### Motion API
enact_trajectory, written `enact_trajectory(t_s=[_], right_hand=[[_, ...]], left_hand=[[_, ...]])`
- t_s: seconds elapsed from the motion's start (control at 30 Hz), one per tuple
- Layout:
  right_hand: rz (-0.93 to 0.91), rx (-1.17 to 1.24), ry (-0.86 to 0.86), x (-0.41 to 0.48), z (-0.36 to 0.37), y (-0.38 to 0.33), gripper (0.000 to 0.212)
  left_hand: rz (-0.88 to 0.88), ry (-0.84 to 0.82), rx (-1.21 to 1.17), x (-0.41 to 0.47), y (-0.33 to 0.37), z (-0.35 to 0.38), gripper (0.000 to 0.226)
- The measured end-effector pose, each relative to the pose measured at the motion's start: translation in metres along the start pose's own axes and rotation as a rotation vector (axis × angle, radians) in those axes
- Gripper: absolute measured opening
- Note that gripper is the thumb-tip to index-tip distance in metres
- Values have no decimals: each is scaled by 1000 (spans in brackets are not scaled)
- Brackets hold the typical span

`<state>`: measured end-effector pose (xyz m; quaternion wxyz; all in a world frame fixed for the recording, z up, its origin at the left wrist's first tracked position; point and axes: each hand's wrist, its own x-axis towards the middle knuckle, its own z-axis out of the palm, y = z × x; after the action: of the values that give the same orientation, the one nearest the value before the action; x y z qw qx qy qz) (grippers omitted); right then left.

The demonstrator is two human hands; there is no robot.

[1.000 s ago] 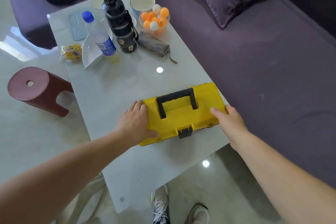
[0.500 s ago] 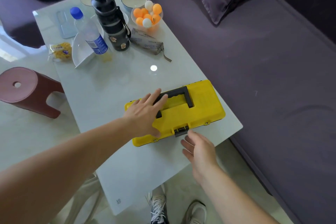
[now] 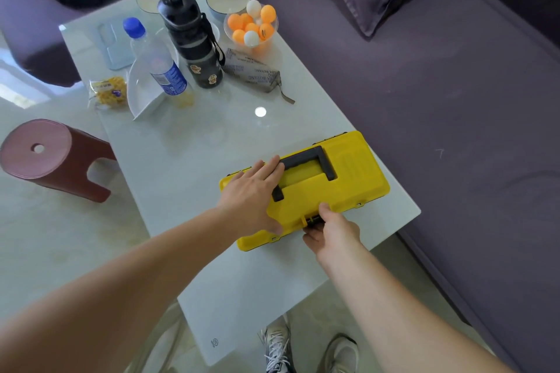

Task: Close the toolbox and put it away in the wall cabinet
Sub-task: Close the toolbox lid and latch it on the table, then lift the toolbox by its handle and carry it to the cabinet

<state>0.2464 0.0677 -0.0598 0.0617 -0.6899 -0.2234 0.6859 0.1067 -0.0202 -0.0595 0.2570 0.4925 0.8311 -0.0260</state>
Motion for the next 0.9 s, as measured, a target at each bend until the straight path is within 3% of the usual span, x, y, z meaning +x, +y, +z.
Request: enact_trajectory(t_s=[0.13,0.23,0.33,0.43,0.5,0.63,0.7,0.77,0.9], right_hand=[[-16,-43,-58,1,-9,-4,28],[-146,-292,4,-4,-23,-6,33],[-454,-695,40,-15,-43,-5,55],[-875,-1043,-41,-19,-55,-2,64],[-991,-1241,-93,-13,-52,-2,66],[-966,-1431,-119,-4,-47,3,69],[-946,-1477,-115,-1,-49,4,71],[-917,-1507,-118,1,-49,2,72],[-854,-1503,-151,-5,-49,-3,72]], left_hand=[[-33,-8,-45,0,1,-4,126],[-102,77,-148,8,7,-9,102],[-177,84,-127,26,21,-15,81],[-212,58,-176,39,32,-21,52],[-211,115,-197,42,37,-24,40],[-226,265,-224,37,47,-38,15],[-232,153,-316,37,54,-48,20],[-177,-60,-355,36,62,-57,38],[-181,-254,-340,29,81,-64,21]])
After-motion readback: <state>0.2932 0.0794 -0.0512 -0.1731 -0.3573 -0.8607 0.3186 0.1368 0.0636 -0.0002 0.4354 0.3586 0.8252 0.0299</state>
